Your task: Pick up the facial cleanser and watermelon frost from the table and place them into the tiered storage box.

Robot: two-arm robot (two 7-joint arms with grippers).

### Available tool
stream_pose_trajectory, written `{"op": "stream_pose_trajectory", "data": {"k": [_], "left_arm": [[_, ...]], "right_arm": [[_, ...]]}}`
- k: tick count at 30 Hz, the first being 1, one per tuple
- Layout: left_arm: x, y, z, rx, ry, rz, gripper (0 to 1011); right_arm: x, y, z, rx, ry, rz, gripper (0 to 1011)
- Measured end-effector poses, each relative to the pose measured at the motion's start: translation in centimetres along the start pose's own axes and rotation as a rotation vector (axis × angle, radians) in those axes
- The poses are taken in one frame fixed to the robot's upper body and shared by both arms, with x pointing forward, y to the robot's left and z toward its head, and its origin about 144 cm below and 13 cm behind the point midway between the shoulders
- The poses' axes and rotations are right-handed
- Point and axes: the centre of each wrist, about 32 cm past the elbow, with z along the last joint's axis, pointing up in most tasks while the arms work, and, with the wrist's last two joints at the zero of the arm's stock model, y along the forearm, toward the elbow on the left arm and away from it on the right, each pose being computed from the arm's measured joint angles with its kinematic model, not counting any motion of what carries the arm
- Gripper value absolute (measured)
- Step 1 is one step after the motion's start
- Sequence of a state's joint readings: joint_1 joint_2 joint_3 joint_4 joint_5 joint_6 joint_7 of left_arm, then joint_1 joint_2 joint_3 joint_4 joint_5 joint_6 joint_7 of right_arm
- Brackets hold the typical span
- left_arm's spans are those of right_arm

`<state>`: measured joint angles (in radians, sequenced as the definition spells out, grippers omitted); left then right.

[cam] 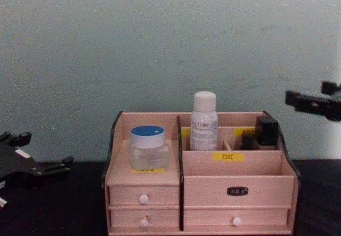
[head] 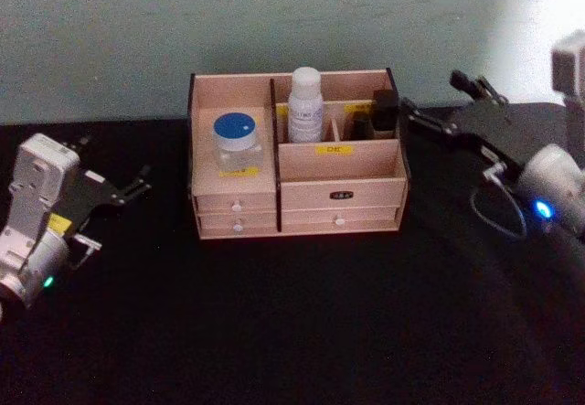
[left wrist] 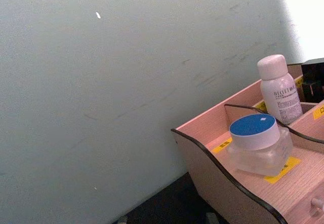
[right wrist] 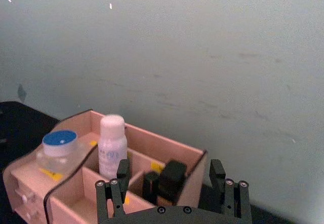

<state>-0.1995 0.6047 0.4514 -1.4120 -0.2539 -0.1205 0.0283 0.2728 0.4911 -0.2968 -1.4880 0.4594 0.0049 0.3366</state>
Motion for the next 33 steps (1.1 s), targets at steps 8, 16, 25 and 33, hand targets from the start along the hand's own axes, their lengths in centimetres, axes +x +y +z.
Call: {"op": "stream_pose_trajectory", "data": {"k": [8, 16, 25, 33], "left_arm": [[0.0, 0.0, 0.0, 0.0, 0.0, 0.0, 1001], [0.0, 0.0, 0.0, 0.0, 0.0, 0.0, 1001], [0.0, 0.0, 0.0, 0.0, 0.0, 0.0, 1002], [0.0, 0.0, 0.0, 0.0, 0.0, 0.0, 1001]], "right_arm": [[-1.4, -3.4, -3.4, 0.045, 0.027, -0.073, 1002], [-2.4, -4.5, -5.6, 0.039, 0.023, -0.139, 1002], [-2.7, -4.4, -7.4, -0.025, 0.037, -0.172, 1002], [-2.7, -3.8, -8.1, -0.062, 0.035, -0.179, 1002]]}}
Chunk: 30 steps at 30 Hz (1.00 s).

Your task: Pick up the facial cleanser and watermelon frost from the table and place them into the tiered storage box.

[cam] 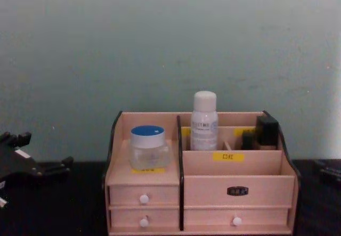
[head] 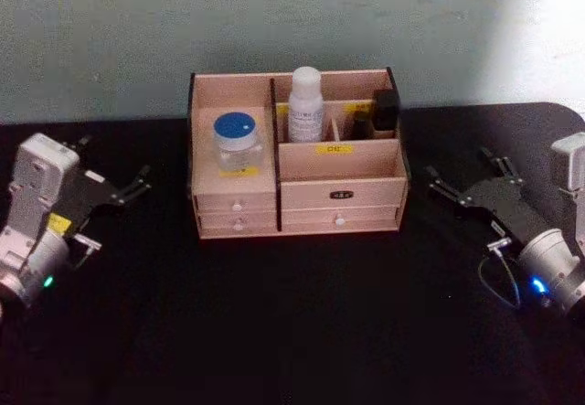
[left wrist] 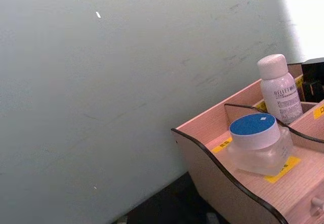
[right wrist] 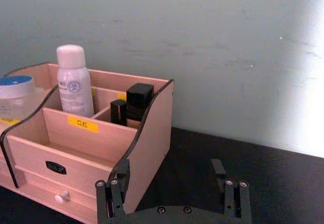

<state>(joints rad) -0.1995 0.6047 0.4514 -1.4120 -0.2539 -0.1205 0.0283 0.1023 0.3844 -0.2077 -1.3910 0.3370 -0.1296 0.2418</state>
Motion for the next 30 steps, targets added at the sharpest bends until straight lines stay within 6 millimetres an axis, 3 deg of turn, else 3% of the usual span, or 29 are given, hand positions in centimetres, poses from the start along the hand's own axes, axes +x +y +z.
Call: {"op": "stream_pose_trajectory", "data": {"k": [30], "left_arm": [[0.0, 0.0, 0.0, 0.0, 0.0, 0.0, 1001]], "right_arm": [[-0.04, 0.07, -0.01, -0.003, -0.001, 0.004, 1002]]}}
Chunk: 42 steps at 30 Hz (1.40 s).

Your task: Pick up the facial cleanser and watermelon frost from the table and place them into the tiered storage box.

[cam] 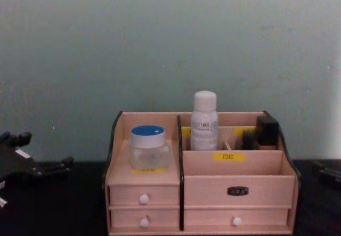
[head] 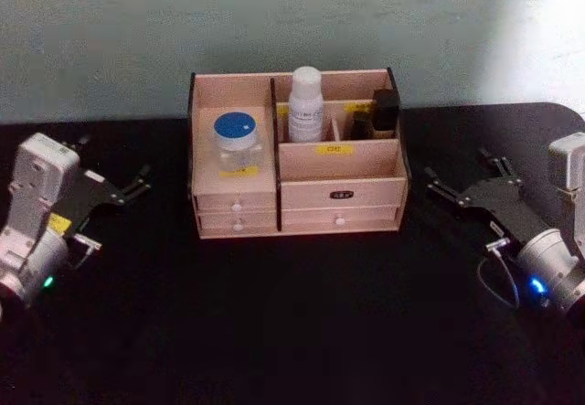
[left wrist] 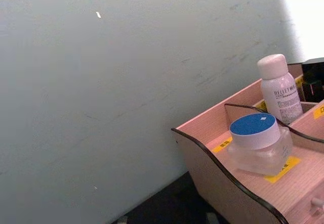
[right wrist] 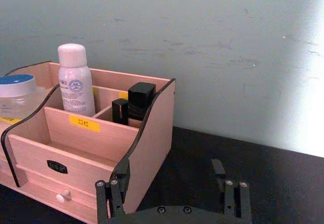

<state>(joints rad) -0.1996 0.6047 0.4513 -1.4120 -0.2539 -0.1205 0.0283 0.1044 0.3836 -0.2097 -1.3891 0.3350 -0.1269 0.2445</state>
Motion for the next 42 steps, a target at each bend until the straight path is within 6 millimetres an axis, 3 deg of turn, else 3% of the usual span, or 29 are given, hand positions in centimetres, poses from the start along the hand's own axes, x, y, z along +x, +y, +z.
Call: {"op": "stream_pose_trajectory", "data": {"k": [42], "left_arm": [[0.0, 0.0, 0.0, 0.0, 0.0, 0.0, 1001]], "right_arm": [[0.0, 0.0, 0.03, 0.001, 0.001, 0.0, 1002]]}}
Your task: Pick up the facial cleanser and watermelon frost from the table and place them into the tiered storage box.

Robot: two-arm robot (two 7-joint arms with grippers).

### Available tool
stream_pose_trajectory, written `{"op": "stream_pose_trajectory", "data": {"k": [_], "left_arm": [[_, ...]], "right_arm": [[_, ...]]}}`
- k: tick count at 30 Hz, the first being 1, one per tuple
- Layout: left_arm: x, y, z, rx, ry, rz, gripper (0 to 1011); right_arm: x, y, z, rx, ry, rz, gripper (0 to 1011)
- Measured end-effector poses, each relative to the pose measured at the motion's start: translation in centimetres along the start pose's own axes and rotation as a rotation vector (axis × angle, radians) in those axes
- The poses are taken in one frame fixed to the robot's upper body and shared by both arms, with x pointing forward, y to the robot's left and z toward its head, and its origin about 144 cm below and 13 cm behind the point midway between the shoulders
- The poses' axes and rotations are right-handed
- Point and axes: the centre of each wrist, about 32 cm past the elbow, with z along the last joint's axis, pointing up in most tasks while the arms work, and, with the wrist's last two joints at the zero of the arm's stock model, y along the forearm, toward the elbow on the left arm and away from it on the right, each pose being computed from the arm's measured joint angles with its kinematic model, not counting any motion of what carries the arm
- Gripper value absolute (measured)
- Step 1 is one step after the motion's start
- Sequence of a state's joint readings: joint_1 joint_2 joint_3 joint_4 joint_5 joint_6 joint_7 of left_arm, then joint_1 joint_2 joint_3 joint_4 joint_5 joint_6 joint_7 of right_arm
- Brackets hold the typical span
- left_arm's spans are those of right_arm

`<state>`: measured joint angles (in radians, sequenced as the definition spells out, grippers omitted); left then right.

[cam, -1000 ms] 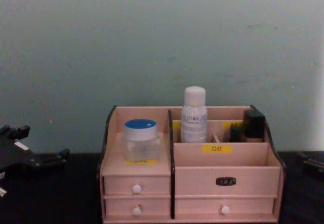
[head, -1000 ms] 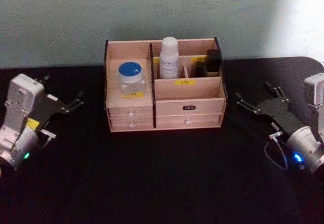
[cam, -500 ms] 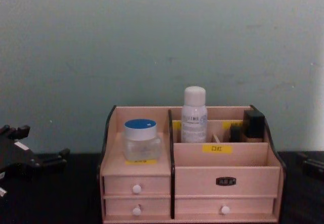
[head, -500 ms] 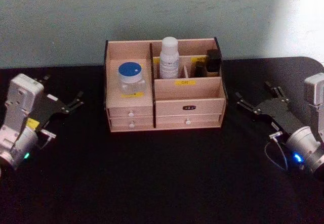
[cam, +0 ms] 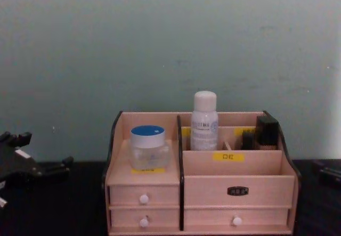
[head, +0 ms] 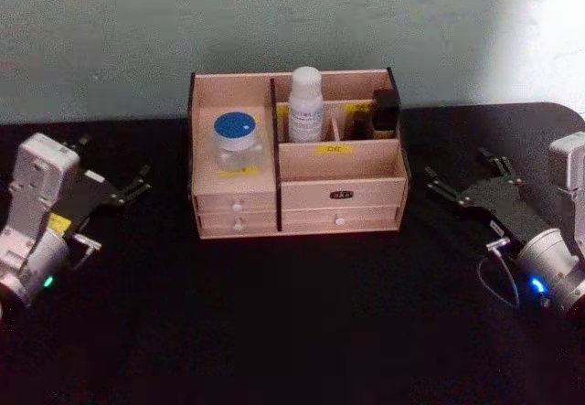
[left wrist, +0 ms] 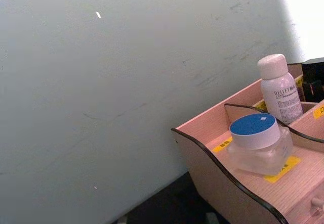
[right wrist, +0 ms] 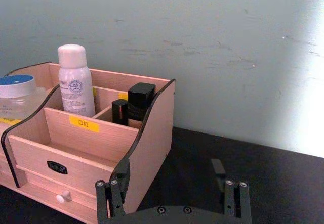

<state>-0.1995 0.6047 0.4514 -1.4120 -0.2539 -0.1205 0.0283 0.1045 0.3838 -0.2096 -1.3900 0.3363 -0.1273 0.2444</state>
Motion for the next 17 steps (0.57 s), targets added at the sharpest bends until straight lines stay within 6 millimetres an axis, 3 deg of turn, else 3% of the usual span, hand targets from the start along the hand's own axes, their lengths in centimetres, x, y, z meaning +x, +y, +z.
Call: {"op": "stream_pose_trajectory", "data": {"k": [17], "left_arm": [[0.0, 0.0, 0.0, 0.0, 0.0, 0.0, 1001]], "right_arm": [[0.0, 0.0, 0.0, 0.0, 0.0, 0.0, 1002]]}}
